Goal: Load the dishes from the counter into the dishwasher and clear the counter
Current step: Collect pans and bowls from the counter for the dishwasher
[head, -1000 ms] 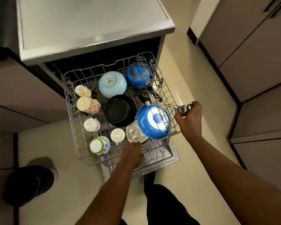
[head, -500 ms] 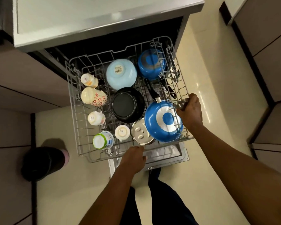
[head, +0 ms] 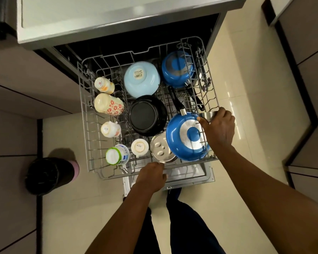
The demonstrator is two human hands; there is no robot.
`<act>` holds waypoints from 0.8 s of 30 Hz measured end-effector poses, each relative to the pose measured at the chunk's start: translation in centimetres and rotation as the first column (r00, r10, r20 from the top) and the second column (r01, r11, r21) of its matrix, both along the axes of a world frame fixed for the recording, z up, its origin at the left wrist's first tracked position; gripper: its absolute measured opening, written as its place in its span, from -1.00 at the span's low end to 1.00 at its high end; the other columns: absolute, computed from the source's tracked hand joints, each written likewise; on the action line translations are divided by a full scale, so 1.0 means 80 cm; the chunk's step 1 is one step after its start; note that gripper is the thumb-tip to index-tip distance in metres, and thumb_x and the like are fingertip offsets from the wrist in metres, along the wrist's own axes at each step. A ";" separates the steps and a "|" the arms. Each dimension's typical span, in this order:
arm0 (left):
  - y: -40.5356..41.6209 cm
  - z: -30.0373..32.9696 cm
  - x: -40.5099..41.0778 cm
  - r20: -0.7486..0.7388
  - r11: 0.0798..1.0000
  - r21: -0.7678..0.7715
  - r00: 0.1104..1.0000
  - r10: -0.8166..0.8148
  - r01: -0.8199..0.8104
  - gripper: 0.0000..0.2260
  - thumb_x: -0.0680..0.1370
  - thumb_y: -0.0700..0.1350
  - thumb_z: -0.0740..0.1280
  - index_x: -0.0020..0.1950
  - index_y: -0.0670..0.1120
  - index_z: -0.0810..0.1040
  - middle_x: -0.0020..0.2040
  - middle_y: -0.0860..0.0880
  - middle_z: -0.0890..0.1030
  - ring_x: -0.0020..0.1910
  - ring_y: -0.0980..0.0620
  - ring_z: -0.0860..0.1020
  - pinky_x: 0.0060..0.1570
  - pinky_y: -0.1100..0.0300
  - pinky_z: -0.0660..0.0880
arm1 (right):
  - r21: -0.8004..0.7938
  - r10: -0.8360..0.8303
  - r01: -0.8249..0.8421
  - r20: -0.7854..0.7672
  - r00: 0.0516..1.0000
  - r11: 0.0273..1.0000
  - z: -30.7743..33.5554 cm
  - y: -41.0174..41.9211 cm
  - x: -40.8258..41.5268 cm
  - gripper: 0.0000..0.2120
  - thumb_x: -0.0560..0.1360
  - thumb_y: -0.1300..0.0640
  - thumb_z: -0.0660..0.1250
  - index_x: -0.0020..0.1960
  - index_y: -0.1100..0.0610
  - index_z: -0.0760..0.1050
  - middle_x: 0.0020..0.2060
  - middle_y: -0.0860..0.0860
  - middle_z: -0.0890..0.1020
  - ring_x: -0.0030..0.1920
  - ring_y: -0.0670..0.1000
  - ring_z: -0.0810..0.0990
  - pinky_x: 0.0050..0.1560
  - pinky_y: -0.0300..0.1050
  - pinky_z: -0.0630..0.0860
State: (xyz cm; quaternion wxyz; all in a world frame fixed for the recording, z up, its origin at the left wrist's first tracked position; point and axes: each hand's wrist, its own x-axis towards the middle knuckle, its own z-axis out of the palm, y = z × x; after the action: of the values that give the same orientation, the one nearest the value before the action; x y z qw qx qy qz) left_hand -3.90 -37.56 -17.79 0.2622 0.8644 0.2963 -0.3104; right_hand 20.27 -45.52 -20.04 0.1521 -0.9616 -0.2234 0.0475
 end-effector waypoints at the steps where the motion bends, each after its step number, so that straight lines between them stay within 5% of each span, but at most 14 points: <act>1: 0.000 0.000 -0.001 0.003 1.000 -0.001 1.000 -0.003 0.003 -0.65 0.59 -0.01 0.22 0.35 -0.09 0.44 0.29 -0.09 0.50 0.30 -0.08 0.43 0.19 0.08 0.39 | 0.006 -0.013 0.013 -0.013 1.000 1.000 0.000 -0.002 -0.001 -0.30 0.40 -0.35 0.33 0.15 0.27 0.38 0.04 0.23 0.50 0.02 0.21 0.46 0.01 0.08 0.44; 5: -0.001 0.001 -0.006 0.022 1.000 -0.009 1.000 -0.006 0.007 -0.62 0.60 0.00 0.23 0.38 -0.10 0.40 0.32 -0.10 0.47 0.33 -0.08 0.39 0.22 0.07 0.37 | 0.094 -0.103 0.112 -0.091 0.990 0.989 0.001 -0.013 -0.011 -0.27 0.43 -0.40 0.24 0.22 0.23 0.34 0.12 0.20 0.47 0.09 0.19 0.44 0.08 0.11 0.46; 10: -0.003 0.000 -0.022 0.073 0.999 -0.041 0.997 0.021 -0.018 -0.59 0.61 -0.01 0.22 0.45 -0.07 0.33 0.39 -0.08 0.41 0.39 -0.06 0.31 0.29 0.06 0.32 | 0.130 -0.168 0.194 -0.184 0.968 0.972 0.002 -0.029 -0.027 -0.34 0.49 -0.18 0.34 0.38 0.22 0.26 0.25 0.19 0.43 0.22 0.18 0.39 0.18 0.11 0.41; 15: -0.003 -0.004 -0.040 0.138 0.999 -0.053 0.990 0.000 0.007 -0.55 0.61 -0.05 0.23 0.49 -0.08 0.27 0.45 -0.09 0.34 0.42 -0.08 0.27 0.35 0.04 0.30 | 0.082 -0.118 0.124 -0.064 0.991 0.989 0.011 -0.033 -0.036 -0.35 0.45 -0.01 0.45 0.39 0.22 0.26 0.25 0.21 0.42 0.18 0.19 0.40 0.17 0.08 0.42; 19: 0.008 0.003 -0.047 0.251 0.999 0.047 0.968 0.000 -0.012 -0.59 0.57 -0.13 0.25 0.42 -0.11 0.36 0.37 -0.11 0.43 0.32 -0.12 0.38 0.26 0.01 0.39 | 0.096 0.042 -0.049 0.072 0.997 0.994 0.024 -0.022 -0.070 -0.41 0.43 0.11 0.45 0.35 0.27 0.31 0.24 0.22 0.42 0.17 0.18 0.41 0.18 0.05 0.45; 24: 0.042 0.033 -0.060 0.368 0.973 0.155 0.924 0.102 -0.169 -0.68 0.52 -0.20 0.28 0.28 -0.15 0.50 0.22 -0.13 0.54 0.16 -0.17 0.48 0.07 -0.04 0.45 | 0.098 0.389 -0.392 0.049 0.920 0.914 0.033 0.006 -0.146 -0.58 0.40 0.32 0.43 0.24 0.28 0.44 0.09 0.21 0.52 0.06 0.18 0.51 0.01 0.09 0.55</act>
State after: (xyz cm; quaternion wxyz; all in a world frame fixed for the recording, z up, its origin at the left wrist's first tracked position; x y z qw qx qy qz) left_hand -8.69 -34.19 -15.17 0.2518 0.9041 0.3304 -0.1001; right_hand 8.56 -45.02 -17.40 0.1872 -0.8887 -0.4154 0.0514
